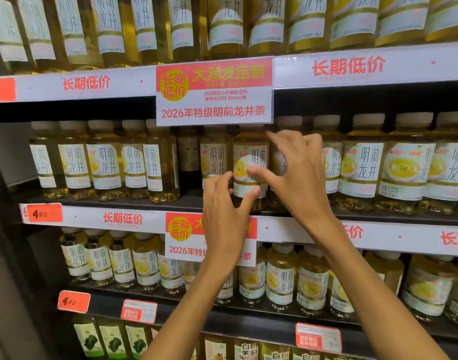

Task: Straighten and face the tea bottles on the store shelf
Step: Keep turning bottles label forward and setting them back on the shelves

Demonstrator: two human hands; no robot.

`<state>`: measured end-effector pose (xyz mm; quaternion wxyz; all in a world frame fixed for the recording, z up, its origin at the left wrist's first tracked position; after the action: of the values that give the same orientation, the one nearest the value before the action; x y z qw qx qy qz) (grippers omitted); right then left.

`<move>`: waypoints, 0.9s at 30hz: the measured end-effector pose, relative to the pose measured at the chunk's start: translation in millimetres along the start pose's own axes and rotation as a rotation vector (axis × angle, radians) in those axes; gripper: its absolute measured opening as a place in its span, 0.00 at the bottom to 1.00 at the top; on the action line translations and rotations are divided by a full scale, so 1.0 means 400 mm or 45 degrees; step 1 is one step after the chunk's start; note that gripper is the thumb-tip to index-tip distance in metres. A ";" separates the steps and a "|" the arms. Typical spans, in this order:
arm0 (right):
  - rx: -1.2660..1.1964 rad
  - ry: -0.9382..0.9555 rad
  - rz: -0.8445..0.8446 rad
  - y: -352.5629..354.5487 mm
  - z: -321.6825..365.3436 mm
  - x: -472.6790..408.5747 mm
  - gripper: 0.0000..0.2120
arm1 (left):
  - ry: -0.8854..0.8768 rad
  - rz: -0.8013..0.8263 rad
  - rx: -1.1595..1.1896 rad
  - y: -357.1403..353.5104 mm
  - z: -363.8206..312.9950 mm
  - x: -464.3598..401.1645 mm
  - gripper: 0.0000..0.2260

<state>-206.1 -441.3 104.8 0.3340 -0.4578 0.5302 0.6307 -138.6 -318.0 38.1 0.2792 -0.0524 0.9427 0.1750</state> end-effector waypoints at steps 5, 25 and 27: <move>0.198 0.032 -0.032 -0.010 0.002 -0.019 0.28 | -0.078 -0.072 -0.295 -0.024 -0.021 0.006 0.31; -0.319 0.018 -0.308 0.101 -0.064 0.014 0.23 | -0.276 0.092 0.159 -0.067 -0.117 0.098 0.23; -0.636 -0.068 -0.297 0.091 -0.069 0.041 0.28 | -0.264 0.130 0.215 -0.073 -0.118 0.101 0.26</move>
<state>-238.7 -477.2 102.3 0.2948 -0.5672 0.2929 0.7110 -190.8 -362.0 44.1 0.3693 0.0376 0.9216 0.1133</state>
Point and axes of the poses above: each hand's wrist, its own x-axis away from the middle knuckle, its own y-axis out of the back of the hand, z = x × y, the point moved 10 cm from there along -x, towards the middle knuckle, and after that the axes turned 12 degrees about y, right-handed, at the moved point
